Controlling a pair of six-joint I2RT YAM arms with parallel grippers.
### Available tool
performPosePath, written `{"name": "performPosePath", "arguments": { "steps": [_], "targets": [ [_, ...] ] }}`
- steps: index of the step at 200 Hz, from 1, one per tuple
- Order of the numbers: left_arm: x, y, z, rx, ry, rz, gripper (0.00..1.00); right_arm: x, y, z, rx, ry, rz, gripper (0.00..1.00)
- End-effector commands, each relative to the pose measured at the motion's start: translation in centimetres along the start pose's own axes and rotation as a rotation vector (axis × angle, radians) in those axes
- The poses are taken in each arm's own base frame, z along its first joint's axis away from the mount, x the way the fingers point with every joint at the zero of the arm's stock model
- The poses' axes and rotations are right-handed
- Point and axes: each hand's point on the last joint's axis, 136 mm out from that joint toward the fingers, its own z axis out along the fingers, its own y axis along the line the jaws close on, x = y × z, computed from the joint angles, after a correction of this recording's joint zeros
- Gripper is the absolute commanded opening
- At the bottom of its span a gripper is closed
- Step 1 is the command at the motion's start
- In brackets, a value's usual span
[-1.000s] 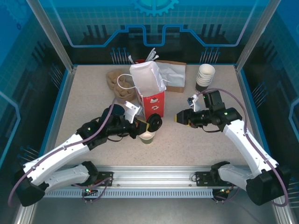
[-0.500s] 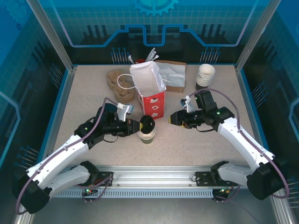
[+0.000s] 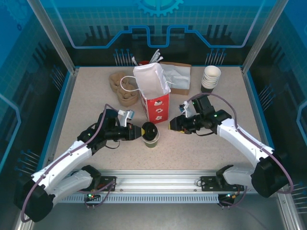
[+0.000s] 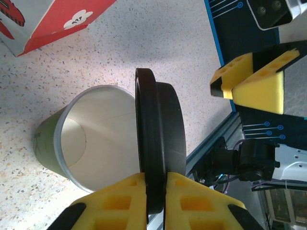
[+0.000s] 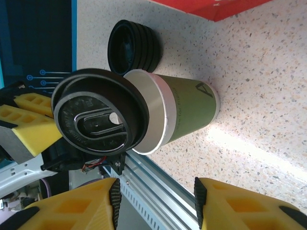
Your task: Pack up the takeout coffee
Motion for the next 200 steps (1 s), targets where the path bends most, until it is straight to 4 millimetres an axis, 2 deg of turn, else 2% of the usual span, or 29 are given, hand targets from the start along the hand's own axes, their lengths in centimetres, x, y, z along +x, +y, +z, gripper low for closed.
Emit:
{"name": "performPosePath", "arguments": {
  "steps": [1, 47, 99, 200],
  "targets": [
    [0.0, -0.1, 0.1, 0.036, 0.005, -0.022, 0.13, -0.3, 0.5, 0.6, -0.005, 0.000, -0.017, 0.48],
    [0.4, 0.9, 0.3, 0.045, 0.008, -0.061, 0.15, 0.0, 0.3, 2.0, -0.027, 0.038, 0.007, 0.47],
    [0.9, 1.6, 0.7, 0.035, 0.023, -0.085, 0.17, 0.0, 0.7, 2.4, -0.034, 0.042, -0.001, 0.46],
    [1.1, 2.8, 1.3, 0.007, 0.032, -0.109, 0.29, 0.3, 1.4, 4.2, -0.068, 0.083, 0.003, 0.49]
  ]
}}
